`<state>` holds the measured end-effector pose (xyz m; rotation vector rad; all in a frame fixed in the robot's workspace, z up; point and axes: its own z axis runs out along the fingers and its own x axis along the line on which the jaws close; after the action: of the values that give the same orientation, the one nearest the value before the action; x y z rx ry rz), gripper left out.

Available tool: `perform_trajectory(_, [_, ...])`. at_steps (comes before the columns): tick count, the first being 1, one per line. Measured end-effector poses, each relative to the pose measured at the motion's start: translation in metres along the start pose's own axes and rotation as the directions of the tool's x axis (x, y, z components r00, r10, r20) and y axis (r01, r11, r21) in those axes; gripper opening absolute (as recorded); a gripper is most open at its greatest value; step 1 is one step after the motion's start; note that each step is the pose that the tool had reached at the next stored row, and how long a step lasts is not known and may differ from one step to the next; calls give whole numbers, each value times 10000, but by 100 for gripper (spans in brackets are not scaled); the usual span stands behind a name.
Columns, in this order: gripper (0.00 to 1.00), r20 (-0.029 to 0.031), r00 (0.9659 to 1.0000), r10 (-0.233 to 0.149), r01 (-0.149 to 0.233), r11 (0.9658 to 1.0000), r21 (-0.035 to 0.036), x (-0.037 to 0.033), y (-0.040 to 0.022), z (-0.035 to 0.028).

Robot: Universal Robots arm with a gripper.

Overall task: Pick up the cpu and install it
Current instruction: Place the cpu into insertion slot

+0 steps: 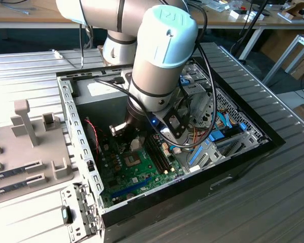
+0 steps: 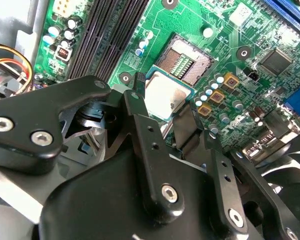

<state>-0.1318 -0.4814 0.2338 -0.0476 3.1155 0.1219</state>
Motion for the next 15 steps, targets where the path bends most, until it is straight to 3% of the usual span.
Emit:
perform_trajectory(5, [47, -1, 10000, 0, 0, 10000, 1, 51, -6, 77])
perform_trajectory(9, [47, 0, 10000, 1, -1, 10000, -32, 58, -89, 124])
perform_trajectory(13, [47, 6, 10000, 4, -4, 9998, -215, 61, -159, 167])
perform_trajectory(15, [47, 8, 10000, 5, -5, 9997, -243, 63, -171, 183])
